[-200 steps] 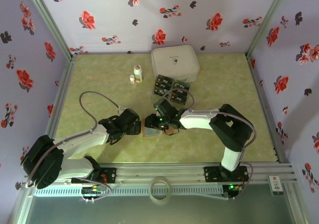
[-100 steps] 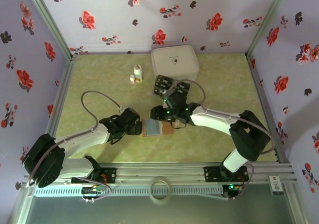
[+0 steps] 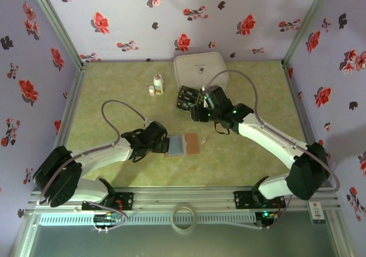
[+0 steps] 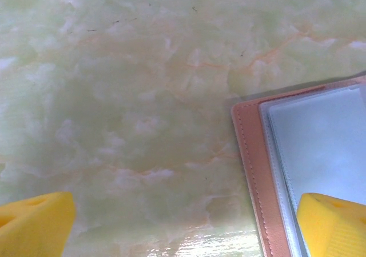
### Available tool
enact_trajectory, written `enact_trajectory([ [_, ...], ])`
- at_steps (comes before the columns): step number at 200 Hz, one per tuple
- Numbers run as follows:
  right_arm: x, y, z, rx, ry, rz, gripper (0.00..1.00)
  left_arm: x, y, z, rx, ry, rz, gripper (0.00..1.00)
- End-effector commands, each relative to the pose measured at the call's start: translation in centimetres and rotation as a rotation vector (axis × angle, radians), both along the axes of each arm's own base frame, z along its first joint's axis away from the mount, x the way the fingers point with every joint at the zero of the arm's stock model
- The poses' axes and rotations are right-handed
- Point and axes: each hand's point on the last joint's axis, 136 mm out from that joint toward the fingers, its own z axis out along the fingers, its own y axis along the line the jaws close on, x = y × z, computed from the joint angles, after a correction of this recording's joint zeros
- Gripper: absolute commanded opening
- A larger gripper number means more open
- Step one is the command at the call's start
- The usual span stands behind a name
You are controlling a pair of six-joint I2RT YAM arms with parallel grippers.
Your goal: Put the credit cards into the card holder
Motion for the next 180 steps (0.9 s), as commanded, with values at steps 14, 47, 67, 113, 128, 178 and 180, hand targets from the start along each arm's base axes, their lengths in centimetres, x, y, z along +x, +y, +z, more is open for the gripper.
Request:
enact_trajectory([
  [14, 1.3, -1.8, 0.3, -0.173, -0.038, 0.045, 0.54, 0.1, -1.1, 0.2, -0.004, -0.021, -0.029, 1.0],
  [47, 1.6, -1.3, -1.3, -0.172, 0.014, 0.09, 0.52, -0.5, -2.0, -0.9, 0.019, -0.009, -0.072, 1.0],
  [67, 1.8, -1.4, -1.9, -0.184, 0.035, 0.089, 0.51, -0.6, -2.2, -1.5, 0.048, -0.005, -0.086, 1.0],
  [113, 2.6, -2.2, -2.8, -0.191, 0.056, 0.064, 0.5, -0.6, -1.2, -2.6, 0.14, 0.008, -0.073, 1.0],
  [128, 2.9, -2.2, -2.9, -0.19, 0.055, 0.065, 0.49, -0.6, -0.8, -2.8, 0.17, 0.014, -0.063, 1.0],
  [178, 3.5, -2.2, -3.2, -0.206, 0.038, 0.085, 0.47, -0.7, -0.1, -2.7, 0.192, 0.016, -0.036, 1.0],
  [180, 3.5, -2.2, -3.2, -0.207, 0.036, 0.086, 0.47, -0.7, -0.1, -2.7, 0.191, 0.015, -0.037, 1.0],
])
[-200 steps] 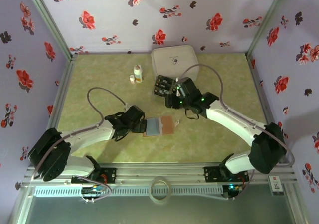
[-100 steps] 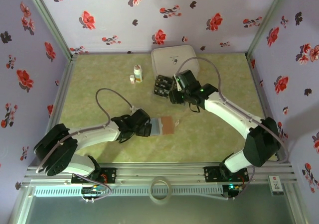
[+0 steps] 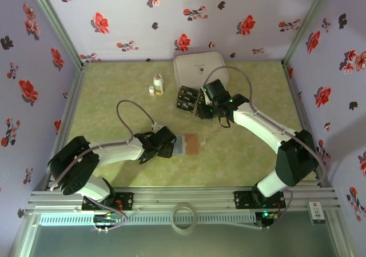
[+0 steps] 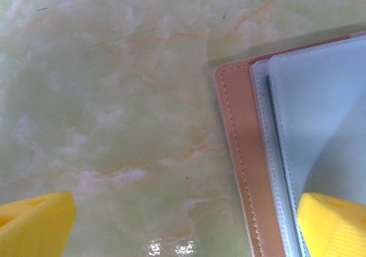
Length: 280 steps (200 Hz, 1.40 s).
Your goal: Put the credit cards into the card holder
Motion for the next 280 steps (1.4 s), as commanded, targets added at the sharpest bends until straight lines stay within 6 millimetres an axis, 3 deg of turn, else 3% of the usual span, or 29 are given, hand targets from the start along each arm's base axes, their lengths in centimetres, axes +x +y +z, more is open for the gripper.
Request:
enact_trajectory([
  [1, 0.9, 0.4, 0.7, -0.004, -0.031, 0.032, 0.47, -0.1, 1.1, 0.1, 0.059, -0.006, 0.015, 1.0],
  [47, 1.9, -0.1, 0.5, -0.05, 0.001, 0.065, 0.47, -0.3, 1.2, 1.3, 0.033, -0.02, 0.027, 1.0],
  [131, 3.1, -0.2, -2.6, -0.165, 0.082, 0.159, 0.41, -0.3, 1.6, 4.1, -0.031, -0.073, 0.044, 1.0],
  [180, 3.9, -0.9, -3.8, -0.245, 0.084, 0.168, 0.4, -0.3, 1.8, 4.0, -0.032, -0.075, 0.052, 1.0],
  [280, 4.6, -0.4, -5.2, -0.263, 0.107, 0.18, 0.36, -0.3, 2.1, 3.6, -0.04, -0.074, 0.066, 1.0],
])
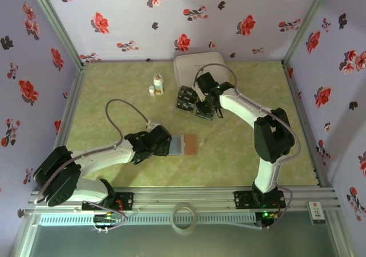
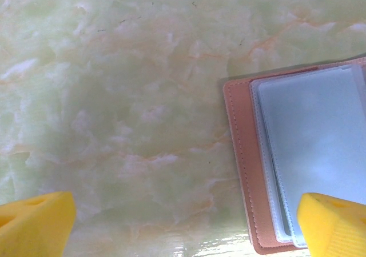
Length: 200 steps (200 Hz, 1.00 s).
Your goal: Put the credit cards into the card holder
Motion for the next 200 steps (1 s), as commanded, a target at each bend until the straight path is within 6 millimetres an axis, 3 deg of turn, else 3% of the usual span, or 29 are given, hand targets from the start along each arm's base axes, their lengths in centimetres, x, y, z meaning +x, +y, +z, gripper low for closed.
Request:
enact_trajectory([
  [1, 0.4, -0.2, 0.1, -0.023, 0.0, 0.01, 0.36, 0.1, 0.8, 0.1, 0.008, -0.02, 0.03, 1.0],
  [91, -0.3, -0.5, -1.5, -0.089, 0.027, 0.036, 0.34, 0.1, 0.9, -0.3, 0.006, -0.018, 0.032, 1.0],
  [175, -0.7, 0.0, -1.2, -0.087, 0.031, 0.066, 0.16, 0.2, 0.8, -0.4, 0.003, -0.019, 0.031, 1.0],
  [200, -0.8, 0.1, -1.2, -0.087, 0.032, 0.071, 0.18, 0.2, 0.9, -0.6, 0.005, -0.017, 0.032, 1.0],
])
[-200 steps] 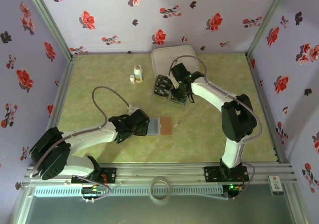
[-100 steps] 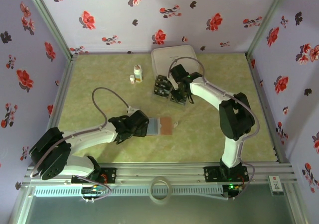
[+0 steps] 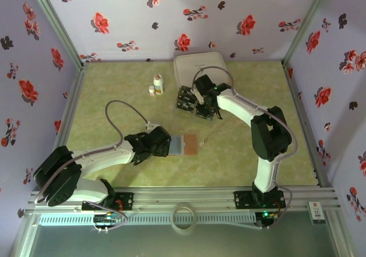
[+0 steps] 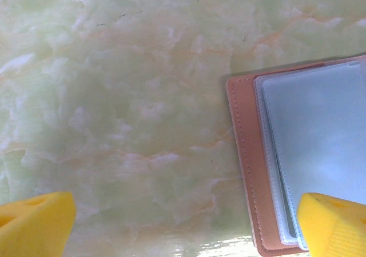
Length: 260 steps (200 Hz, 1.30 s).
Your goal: Put the credit cards into the card holder
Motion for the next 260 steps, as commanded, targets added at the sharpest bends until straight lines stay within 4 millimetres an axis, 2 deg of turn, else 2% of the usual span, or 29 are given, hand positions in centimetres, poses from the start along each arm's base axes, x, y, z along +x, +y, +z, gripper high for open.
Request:
enact_trajectory([
  [1, -0.3, 0.4, 0.2, -0.006, 0.014, 0.028, 0.19, 0.2, 0.8, -0.1, 0.009, -0.015, 0.026, 1.0],
  [40, 0.4, 0.4, 2.1, 0.007, -0.046, 0.02, 0.28, 0.2, 0.8, -0.1, 0.008, -0.014, 0.029, 1.0],
  [74, 1.3, 0.4, 3.0, -0.005, -0.086, 0.02, 0.32, 0.2, 0.7, -0.3, 0.001, -0.011, 0.028, 1.0],
  [108, 1.7, 0.4, 2.5, -0.032, -0.079, 0.028, 0.33, 0.1, 0.8, -0.6, 0.007, -0.007, 0.028, 1.0],
  [191, 1.4, 0.0, -0.4, -0.089, -0.031, 0.039, 0.33, 0.2, 1.0, -0.9, 0.004, -0.001, 0.032, 1.0],
  [260, 0.5, 0.2, -0.9, -0.102, -0.013, 0.062, 0.3, 0.2, 1.0, -1.0, 0.0, 0.0, 0.034, 1.0],
])
